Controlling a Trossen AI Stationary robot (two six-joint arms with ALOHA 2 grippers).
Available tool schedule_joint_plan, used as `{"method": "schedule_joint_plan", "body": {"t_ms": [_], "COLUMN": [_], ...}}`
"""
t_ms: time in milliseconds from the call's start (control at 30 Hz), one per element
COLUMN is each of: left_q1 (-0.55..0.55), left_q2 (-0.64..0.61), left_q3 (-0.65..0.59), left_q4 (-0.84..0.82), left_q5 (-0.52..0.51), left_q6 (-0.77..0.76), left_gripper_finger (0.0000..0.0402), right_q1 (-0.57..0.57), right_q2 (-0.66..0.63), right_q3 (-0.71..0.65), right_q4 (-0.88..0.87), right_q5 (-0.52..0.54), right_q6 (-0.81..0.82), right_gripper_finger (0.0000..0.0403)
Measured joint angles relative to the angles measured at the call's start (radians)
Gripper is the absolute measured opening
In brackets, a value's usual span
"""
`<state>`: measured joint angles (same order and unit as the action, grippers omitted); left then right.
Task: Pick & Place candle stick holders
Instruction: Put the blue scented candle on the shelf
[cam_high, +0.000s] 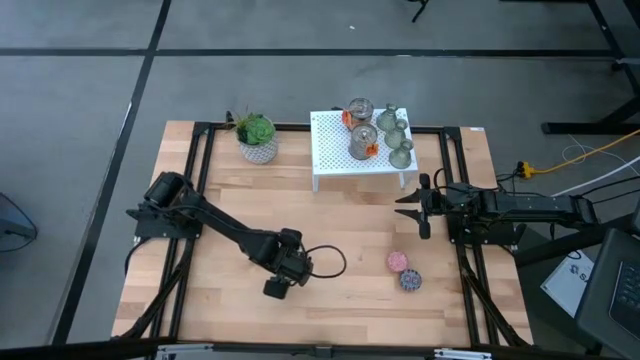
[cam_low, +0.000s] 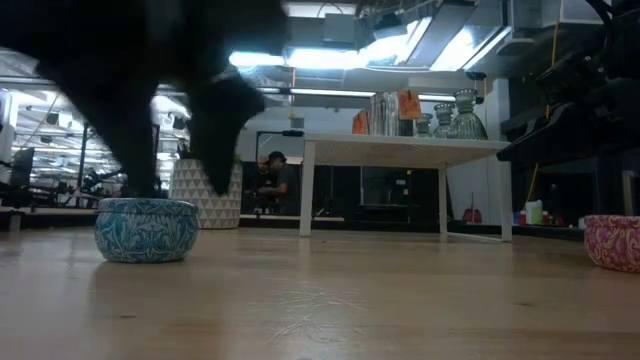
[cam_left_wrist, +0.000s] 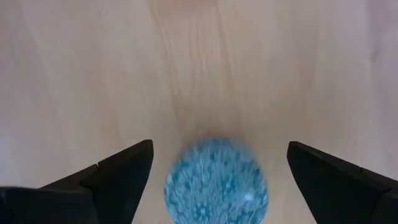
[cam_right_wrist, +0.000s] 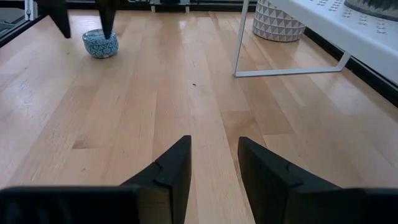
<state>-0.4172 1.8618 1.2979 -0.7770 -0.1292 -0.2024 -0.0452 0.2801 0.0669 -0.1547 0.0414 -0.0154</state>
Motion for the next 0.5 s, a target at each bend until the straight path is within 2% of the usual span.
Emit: {"method": "schedule_joint_plan", "body": {"t_ms": [133, 267, 500], "left_q1": [-0.01, -0.014, -0.014], "left_q2": [0.0, -0.009, -0.01], "left_q3": [-0.107, -0.195, -0.234], "left_q4": [0.055, 0.127, 0.186], "left_q5": [0.046, 0.045, 0.045], "left_q6": [0.022, -0.006, -0.027], "left_gripper_finger": [0.0368, 0.0368, 0.0368], "right_q1": [0.0, 0.0, 0.0], "right_q2": [0.0, 0.0, 0.0], "right_q3": [0.0, 0.0, 0.0], "right_q4": [0.0, 0.0, 0.0], "right_q5": [0.0, 0.0, 0.0], "right_q6": [0.0, 0.0, 0.0], "right_gripper_finger": [0.0135, 0.0135, 0.0135]}}
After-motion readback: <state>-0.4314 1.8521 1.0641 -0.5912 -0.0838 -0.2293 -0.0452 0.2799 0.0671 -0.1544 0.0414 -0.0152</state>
